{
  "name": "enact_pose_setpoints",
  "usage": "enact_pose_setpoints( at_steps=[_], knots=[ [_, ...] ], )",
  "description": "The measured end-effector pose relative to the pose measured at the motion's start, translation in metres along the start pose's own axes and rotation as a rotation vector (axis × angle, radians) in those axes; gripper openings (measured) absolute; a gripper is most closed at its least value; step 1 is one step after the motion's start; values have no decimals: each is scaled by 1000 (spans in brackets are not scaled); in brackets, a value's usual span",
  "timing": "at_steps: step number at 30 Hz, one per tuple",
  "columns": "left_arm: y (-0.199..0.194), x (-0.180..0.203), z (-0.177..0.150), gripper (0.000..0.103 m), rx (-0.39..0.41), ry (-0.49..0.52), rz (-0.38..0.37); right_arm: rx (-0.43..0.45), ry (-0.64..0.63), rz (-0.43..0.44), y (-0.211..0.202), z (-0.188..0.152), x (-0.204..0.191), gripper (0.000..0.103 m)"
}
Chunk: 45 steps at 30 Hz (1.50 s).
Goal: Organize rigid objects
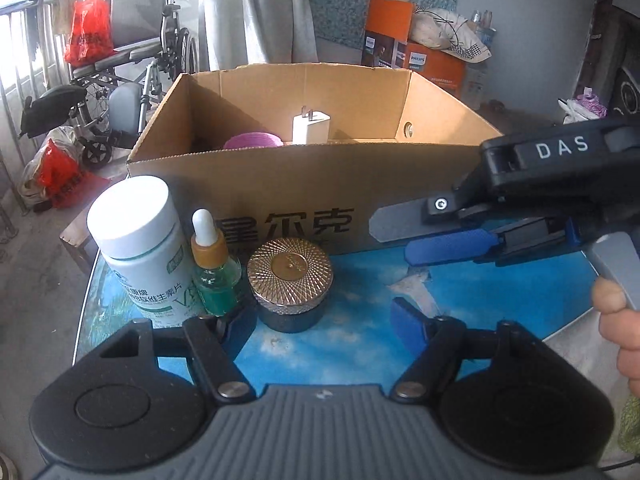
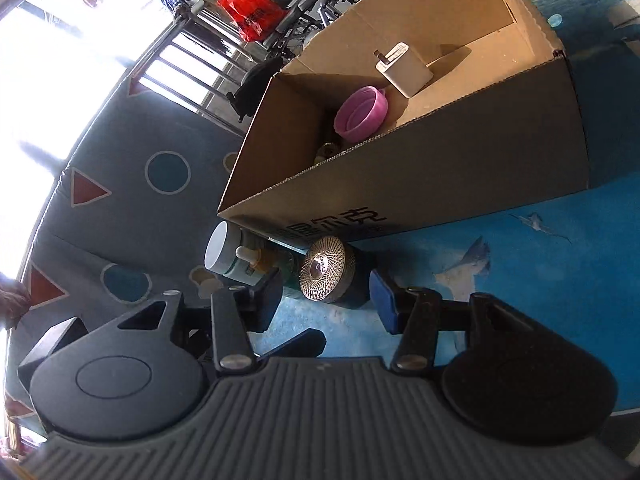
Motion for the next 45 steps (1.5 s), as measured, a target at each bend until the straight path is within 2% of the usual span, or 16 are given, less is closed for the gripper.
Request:
enact_pose_setpoints(
  at_steps=[5,11,17,27,32,39,43,45],
  knots=[
    [23,5,-5,64,3,37,73,-34,-21,-10,37,13,3,42],
    [37,5,-4,59,6,40,68,-90,-49,-50,75,24,11,37],
    [36,10,-4,59,17,78,52,-119,-82,-70,82,24,10,38],
    [27,44,-6,59,69,195,-44,-85,-52,-111,40,18,23,39],
    [21,63,-9,59,60,210,-170,-52,12,-94,10,7,37,38],
    [14,69,-11,59,83,232,-130,38,33,-125,-24,3,47,38],
    [12,63,-10,60,117,238,-42,64,26,-132,-31,8,48,40],
    [14,61,-8,62,112,235,-24,63,21,-129,-29,10,48,40]
  ],
)
Point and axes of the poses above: each gripper's, at about its wrist camera, not at the fingertips, and y roughly the way its jaws point, x to its right, z to its top, the point moved 3 cm from there along y, roughly the way its jaws point, and after that the axes turned 13 degrees about z, right-handed, at the moved point
